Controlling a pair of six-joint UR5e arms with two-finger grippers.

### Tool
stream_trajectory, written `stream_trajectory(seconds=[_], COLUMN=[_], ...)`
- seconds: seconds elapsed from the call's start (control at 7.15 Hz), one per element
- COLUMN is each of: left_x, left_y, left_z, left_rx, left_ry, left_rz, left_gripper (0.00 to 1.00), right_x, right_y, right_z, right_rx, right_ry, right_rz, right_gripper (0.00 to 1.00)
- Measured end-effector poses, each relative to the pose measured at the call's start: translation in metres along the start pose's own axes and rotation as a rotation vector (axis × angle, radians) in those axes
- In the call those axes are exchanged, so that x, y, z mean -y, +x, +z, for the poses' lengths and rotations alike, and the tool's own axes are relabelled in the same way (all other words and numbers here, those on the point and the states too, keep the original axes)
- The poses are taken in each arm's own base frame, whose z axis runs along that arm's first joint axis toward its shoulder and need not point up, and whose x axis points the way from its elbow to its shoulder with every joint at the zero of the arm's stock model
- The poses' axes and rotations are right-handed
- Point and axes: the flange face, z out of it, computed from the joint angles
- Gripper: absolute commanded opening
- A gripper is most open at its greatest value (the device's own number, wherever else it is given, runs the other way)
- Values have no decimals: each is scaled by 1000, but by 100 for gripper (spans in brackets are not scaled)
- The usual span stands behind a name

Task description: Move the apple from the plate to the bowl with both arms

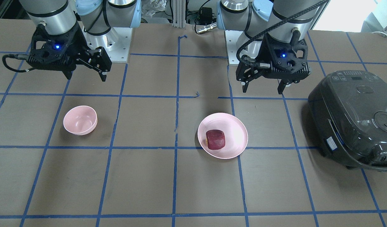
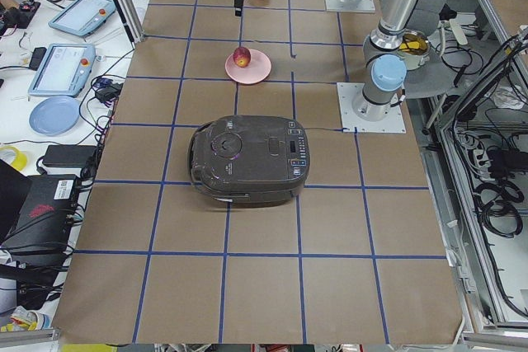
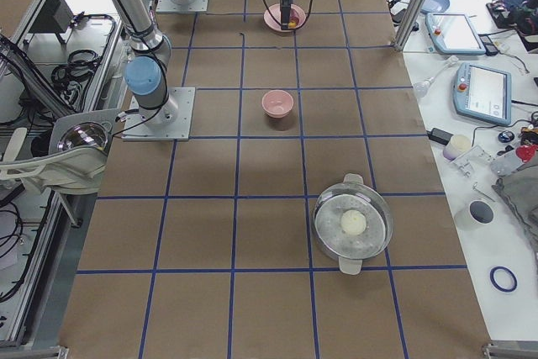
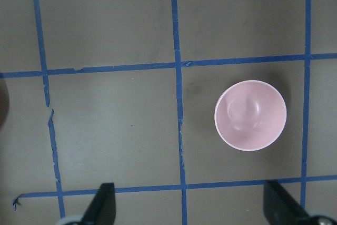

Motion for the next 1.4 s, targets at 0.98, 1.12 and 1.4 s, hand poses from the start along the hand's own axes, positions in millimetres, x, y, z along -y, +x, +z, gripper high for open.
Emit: stream_trajectory(seconds=[0.98,1.12,1.4], left_x=[1,1,1], left_y=[1,1,1], left_z=[3,4,4], left_rx=[-2,-2,-2], left_ry=[-5,-7,-8], left_rz=[-6,-6,-7], left_gripper=[100,100,100], right_x=[4,9,26], right_y=[6,14,52], right_z=[2,4,20], right_rx=[-3,-10,-57], right_ry=[2,0,-37], right_rz=[6,15,80], right_gripper=[100,100,100])
